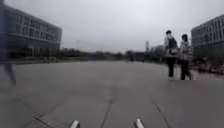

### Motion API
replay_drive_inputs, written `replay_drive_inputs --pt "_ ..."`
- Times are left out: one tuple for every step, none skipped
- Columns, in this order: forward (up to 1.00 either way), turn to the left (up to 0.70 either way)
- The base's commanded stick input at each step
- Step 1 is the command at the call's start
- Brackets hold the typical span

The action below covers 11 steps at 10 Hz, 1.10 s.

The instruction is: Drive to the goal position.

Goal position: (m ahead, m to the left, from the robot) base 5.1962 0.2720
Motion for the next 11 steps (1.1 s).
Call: replay_drive_inputs --pt "1.00 0.00" --pt "1.00 0.00" --pt "1.00 0.00" --pt "1.00 0.00" --pt "1.00 0.00" --pt "1.00 0.00" --pt "1.00 0.00" --pt "0.99 0.00" --pt "0.98 0.00" --pt "1.00 0.00" --pt "1.00 0.00"
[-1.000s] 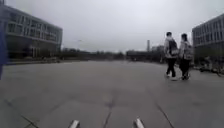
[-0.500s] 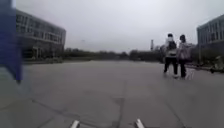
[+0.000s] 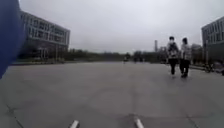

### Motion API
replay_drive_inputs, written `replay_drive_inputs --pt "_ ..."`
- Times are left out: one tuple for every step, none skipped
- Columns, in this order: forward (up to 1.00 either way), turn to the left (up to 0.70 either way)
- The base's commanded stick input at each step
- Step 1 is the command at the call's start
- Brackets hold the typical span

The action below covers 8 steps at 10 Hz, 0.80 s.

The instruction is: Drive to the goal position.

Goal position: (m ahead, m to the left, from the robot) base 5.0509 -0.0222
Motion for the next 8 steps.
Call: replay_drive_inputs --pt "1.00 -0.03" --pt "1.00 -0.36" --pt "1.00 -0.40" --pt "1.00 -0.40" --pt "1.00 -0.40" --pt "1.00 -0.40" --pt "1.00 -0.32" --pt "1.00 -0.03"
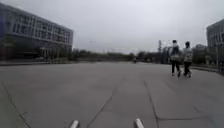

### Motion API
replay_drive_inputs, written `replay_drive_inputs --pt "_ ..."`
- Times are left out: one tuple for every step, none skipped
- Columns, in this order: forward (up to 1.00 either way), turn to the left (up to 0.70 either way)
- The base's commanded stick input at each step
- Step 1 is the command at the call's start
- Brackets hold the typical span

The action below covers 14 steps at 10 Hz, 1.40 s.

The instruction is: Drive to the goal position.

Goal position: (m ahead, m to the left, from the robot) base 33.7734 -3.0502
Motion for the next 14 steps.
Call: replay_drive_inputs --pt "1.00 0.00" --pt "1.00 0.00" --pt "1.00 0.00" --pt "1.00 0.00" --pt "1.00 0.00" --pt "1.00 0.00" --pt "1.00 0.00" --pt "1.00 -0.19" --pt "1.00 -0.34" --pt "1.00 -0.39" --pt "1.00 -0.39" --pt "1.00 -0.39" --pt "1.00 -0.37" --pt "1.00 0.00"
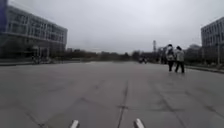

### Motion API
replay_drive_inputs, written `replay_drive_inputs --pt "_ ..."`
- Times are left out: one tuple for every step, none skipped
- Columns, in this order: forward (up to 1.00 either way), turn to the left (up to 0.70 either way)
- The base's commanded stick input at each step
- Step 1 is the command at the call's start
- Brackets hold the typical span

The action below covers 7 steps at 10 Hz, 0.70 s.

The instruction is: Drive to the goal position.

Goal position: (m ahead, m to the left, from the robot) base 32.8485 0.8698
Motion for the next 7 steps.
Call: replay_drive_inputs --pt "1.00 0.00" --pt "1.00 0.00" --pt "1.00 0.00" --pt "1.00 -0.04" --pt "1.00 -0.20" --pt "1.00 -0.36" --pt "1.00 -0.40"
